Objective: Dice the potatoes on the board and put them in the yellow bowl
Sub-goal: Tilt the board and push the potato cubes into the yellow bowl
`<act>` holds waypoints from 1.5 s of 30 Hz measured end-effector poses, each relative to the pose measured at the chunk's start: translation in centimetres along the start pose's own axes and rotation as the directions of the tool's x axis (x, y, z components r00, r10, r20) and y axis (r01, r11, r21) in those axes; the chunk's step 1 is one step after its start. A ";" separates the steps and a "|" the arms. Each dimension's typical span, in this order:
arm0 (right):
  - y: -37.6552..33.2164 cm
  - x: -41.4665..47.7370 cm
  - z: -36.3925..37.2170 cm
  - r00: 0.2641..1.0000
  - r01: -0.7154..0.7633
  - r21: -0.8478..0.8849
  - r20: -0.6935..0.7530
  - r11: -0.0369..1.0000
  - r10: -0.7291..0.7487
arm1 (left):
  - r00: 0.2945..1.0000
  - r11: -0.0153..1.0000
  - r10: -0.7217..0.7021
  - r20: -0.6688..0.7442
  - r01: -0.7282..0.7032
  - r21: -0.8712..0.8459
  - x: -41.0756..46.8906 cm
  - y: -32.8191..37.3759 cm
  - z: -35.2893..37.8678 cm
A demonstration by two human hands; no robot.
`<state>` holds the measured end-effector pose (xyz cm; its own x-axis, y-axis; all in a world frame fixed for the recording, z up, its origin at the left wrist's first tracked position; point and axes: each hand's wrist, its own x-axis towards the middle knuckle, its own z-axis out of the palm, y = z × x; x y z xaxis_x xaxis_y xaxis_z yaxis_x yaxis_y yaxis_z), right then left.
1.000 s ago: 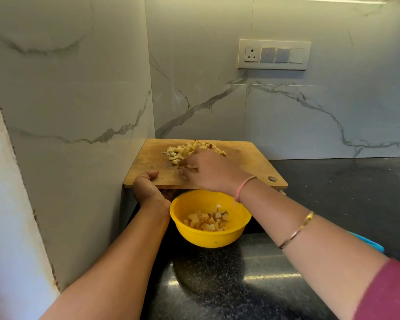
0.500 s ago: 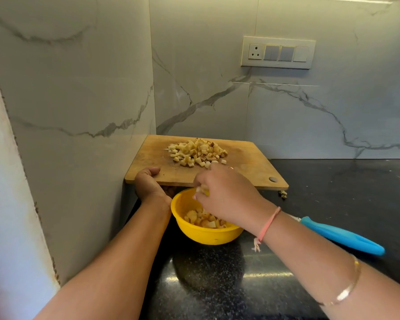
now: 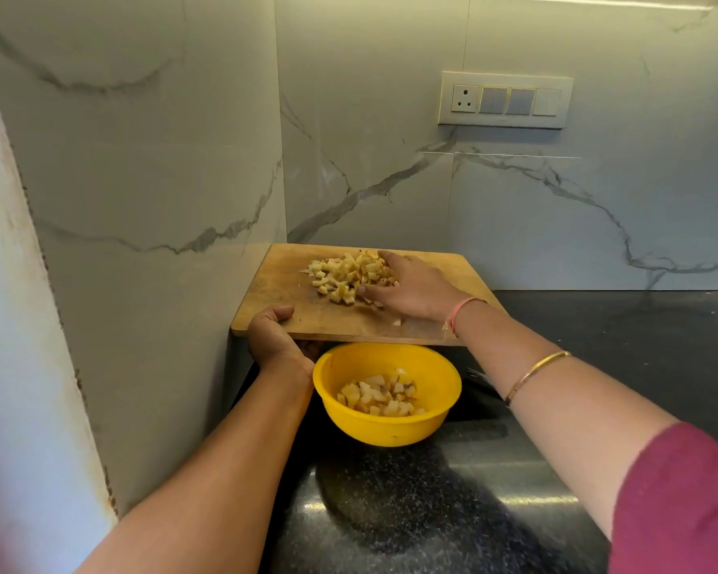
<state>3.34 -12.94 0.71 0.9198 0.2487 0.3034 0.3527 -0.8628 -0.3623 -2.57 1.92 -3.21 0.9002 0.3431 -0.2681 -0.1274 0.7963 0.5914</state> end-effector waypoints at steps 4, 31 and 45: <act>-0.5 0.3 0.8 0.999 -0.012 -0.076 -0.050 0.997 0.009 | 1.000 1.000 0.007 -0.013 -0.007 0.002 0.1 0.0 -0.1; -3.2 -6.2 -1.3 0.958 0.134 -0.064 -0.247 0.989 -0.146 | 1.000 1.000 0.011 0.004 -0.011 -0.011 0.4 -0.2 -0.3; 0.6 1.6 0.2 0.997 0.026 -0.042 0.080 0.999 -0.022 | 1.000 1.000 0.015 -0.011 -0.015 -0.005 0.5 -0.1 -0.1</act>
<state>5.12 -13.02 0.83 0.9226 0.3023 0.2397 0.3687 -0.8739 -0.3169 -2.12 2.07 -3.55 0.8937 0.3601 -0.2677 -0.1427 0.7938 0.5912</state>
